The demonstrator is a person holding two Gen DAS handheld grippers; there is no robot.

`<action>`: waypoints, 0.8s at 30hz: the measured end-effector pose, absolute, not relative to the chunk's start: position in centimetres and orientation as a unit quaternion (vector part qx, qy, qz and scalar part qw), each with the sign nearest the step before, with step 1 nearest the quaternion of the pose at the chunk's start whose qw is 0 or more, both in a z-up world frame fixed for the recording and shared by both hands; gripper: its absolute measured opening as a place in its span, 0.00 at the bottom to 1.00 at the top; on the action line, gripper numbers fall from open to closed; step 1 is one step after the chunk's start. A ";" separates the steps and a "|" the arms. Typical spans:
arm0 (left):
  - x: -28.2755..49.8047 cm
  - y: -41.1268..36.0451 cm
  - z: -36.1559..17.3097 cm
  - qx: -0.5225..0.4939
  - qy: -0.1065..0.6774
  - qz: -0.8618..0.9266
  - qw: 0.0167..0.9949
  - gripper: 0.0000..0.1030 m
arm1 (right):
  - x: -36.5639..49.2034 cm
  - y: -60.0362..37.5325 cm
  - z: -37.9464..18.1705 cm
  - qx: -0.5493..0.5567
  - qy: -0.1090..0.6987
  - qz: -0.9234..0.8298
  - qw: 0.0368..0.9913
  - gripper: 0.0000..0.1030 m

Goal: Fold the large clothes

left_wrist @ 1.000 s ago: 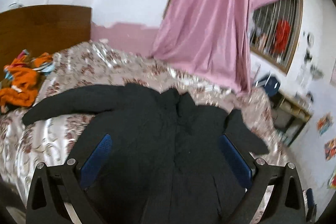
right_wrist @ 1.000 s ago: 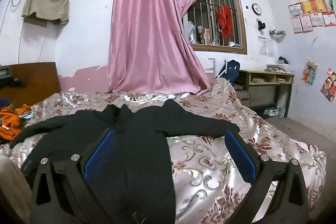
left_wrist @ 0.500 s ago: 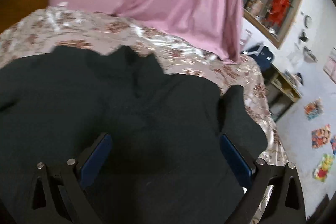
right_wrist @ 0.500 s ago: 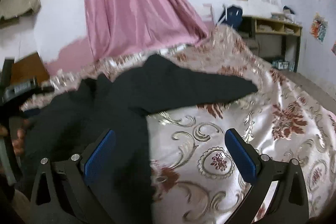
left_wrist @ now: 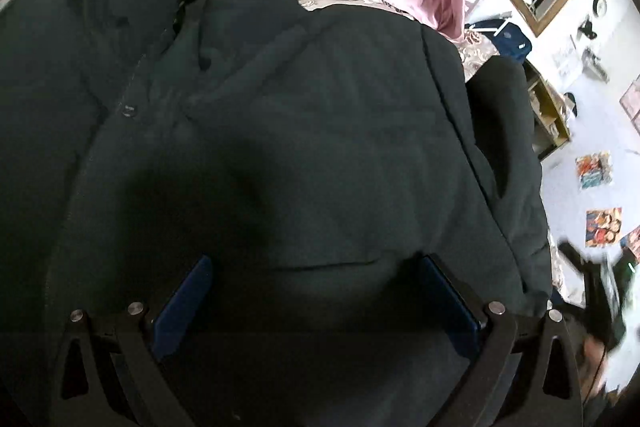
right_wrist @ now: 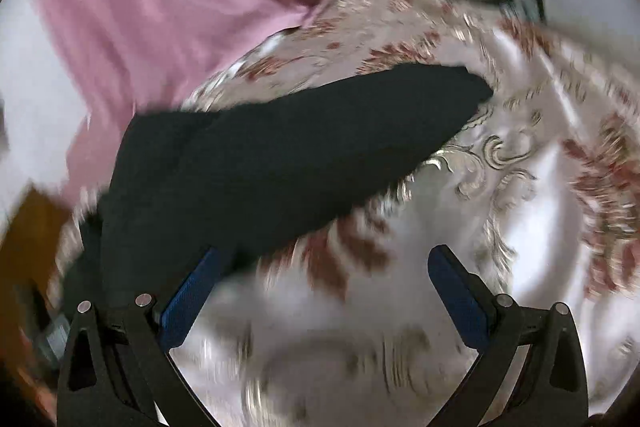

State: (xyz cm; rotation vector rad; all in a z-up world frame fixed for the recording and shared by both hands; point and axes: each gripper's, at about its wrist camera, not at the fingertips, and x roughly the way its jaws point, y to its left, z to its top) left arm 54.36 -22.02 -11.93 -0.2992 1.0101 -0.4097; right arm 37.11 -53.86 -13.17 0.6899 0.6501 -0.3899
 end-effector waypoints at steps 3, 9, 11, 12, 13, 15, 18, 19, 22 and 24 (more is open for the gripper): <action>54.5 -22.3 -12.5 -0.140 0.479 -0.198 0.844 1.00 | 40.1 -58.5 -16.2 0.477 0.287 -0.164 0.814 0.99; 55.6 -21.8 -13.4 -0.148 0.477 -0.203 0.842 1.00 | 42.4 -59.9 -20.7 0.626 0.253 -0.199 0.711 0.84; 55.7 -21.7 -13.4 -0.150 0.477 -0.204 0.841 1.00 | 43.3 -59.5 -20.3 0.611 0.256 -0.209 0.719 0.57; 55.8 -21.7 -13.4 -0.152 0.477 -0.205 0.841 1.00 | 43.9 -59.2 -20.0 0.606 0.257 -0.210 0.723 0.55; 55.9 -21.6 -13.4 -0.154 0.477 -0.207 0.840 1.00 | 44.1 -58.9 -19.6 0.604 0.252 -0.208 0.727 0.48; 56.1 -21.1 -13.3 -0.164 0.479 -0.216 0.835 1.00 | 44.7 -58.6 -17.7 0.588 0.243 -0.213 0.742 0.21; 56.2 -19.4 -12.7 -0.198 0.468 -0.239 0.828 1.00 | 45.6 -58.5 -14.1 0.543 0.227 -0.226 0.776 0.12; 56.2 -18.8 -12.5 -0.210 0.461 -0.239 0.828 1.00 | 46.1 -58.0 -12.0 0.512 0.221 -0.230 0.798 0.11; 55.5 -15.4 -10.8 -0.230 0.412 -0.215 0.855 1.00 | 47.2 -55.6 -5.6 0.401 0.205 -0.243 0.859 0.11; 54.3 -12.7 -9.3 -0.219 0.376 -0.193 0.879 1.00 | 46.9 -52.0 -1.2 0.328 0.186 -0.233 0.897 0.11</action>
